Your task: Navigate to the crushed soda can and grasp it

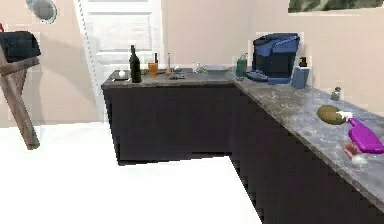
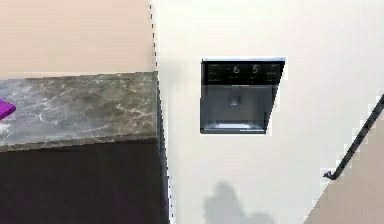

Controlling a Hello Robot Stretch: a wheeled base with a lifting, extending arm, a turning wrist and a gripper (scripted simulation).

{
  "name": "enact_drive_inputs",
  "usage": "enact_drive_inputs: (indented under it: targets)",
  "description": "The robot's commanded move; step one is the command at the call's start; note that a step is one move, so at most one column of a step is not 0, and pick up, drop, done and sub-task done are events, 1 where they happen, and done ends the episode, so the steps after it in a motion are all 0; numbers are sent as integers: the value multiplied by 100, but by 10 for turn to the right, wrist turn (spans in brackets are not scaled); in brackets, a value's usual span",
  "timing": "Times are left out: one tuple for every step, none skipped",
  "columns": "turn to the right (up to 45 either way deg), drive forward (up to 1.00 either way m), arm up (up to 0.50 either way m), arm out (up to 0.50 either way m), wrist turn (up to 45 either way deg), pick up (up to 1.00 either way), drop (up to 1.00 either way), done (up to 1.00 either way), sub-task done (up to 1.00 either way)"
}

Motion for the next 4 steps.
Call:
enact_drive_inputs:
  targets:
    - [60, 0, 0, 0, 0, 0, 0, 0, 0]
    - [0, 90, 0, 0, 0, 0, 0, 0, 0]
    - [90, 0, 0, 0, 0, 0, 0, 0, 0]
    - [0, 0, 50, 0, 0, 0, 0, 0, 0]
